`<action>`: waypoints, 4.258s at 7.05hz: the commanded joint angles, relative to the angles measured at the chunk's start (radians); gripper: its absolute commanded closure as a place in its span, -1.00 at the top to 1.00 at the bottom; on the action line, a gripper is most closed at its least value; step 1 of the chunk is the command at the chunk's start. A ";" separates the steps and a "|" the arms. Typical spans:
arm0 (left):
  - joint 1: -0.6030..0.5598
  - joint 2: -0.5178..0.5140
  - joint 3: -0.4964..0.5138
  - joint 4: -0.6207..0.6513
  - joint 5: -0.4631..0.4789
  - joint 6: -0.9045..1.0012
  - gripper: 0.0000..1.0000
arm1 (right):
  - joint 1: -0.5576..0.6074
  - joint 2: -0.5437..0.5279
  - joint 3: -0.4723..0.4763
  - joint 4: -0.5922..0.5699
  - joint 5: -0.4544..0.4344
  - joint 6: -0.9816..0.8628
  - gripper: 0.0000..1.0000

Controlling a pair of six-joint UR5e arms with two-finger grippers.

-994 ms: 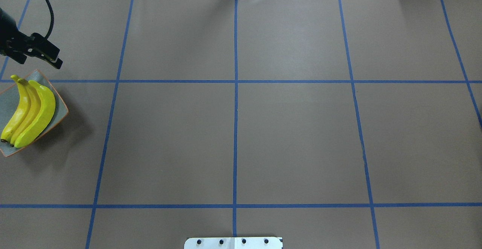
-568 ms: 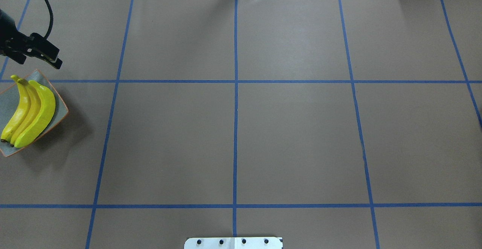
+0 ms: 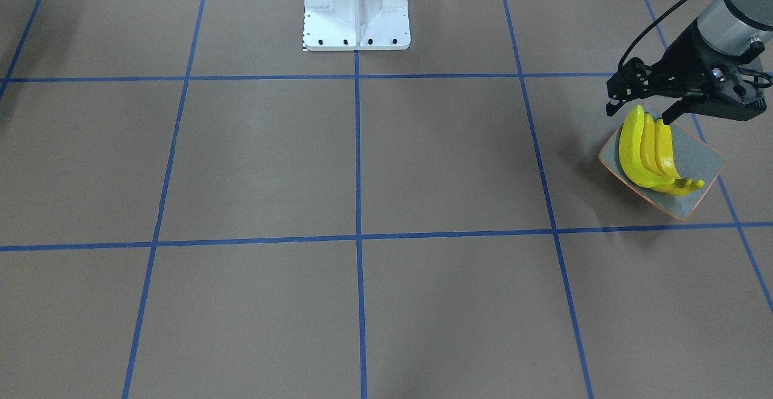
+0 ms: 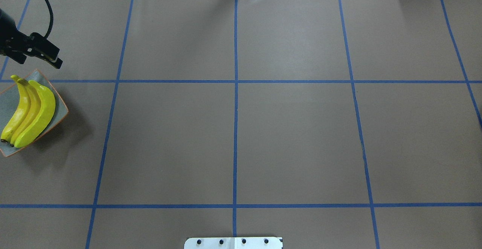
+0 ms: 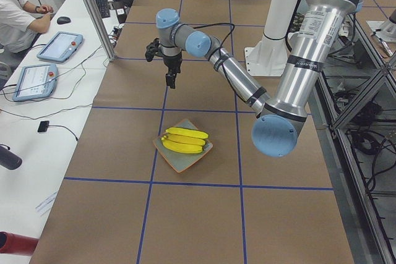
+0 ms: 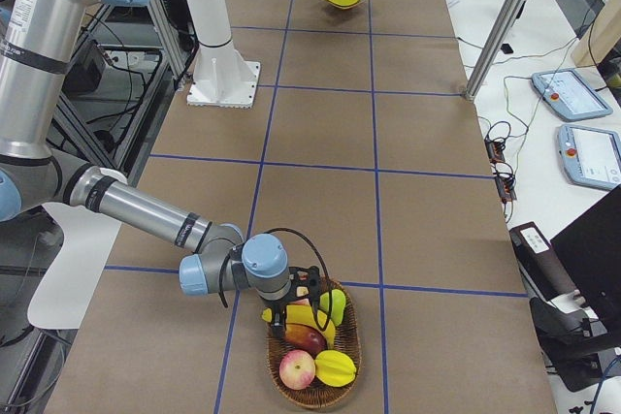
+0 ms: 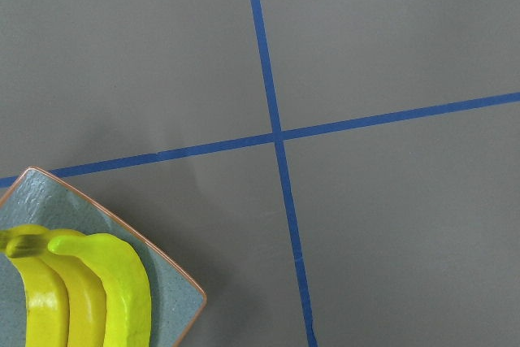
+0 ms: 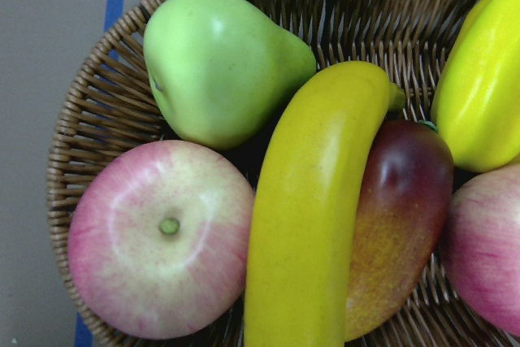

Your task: Transfer all bananas from basket to plate

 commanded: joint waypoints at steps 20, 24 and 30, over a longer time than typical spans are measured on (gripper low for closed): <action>-0.006 -0.149 0.115 -0.043 -0.031 -0.183 1.00 | -0.025 0.465 0.077 0.005 0.233 0.605 -1.00; 0.060 -0.222 0.363 -0.561 -0.127 -0.557 1.00 | -0.343 0.728 0.199 0.008 0.169 1.172 -1.00; 0.166 -0.353 0.380 -0.688 -0.127 -0.816 1.00 | -0.743 0.857 0.244 0.210 -0.180 1.341 -1.00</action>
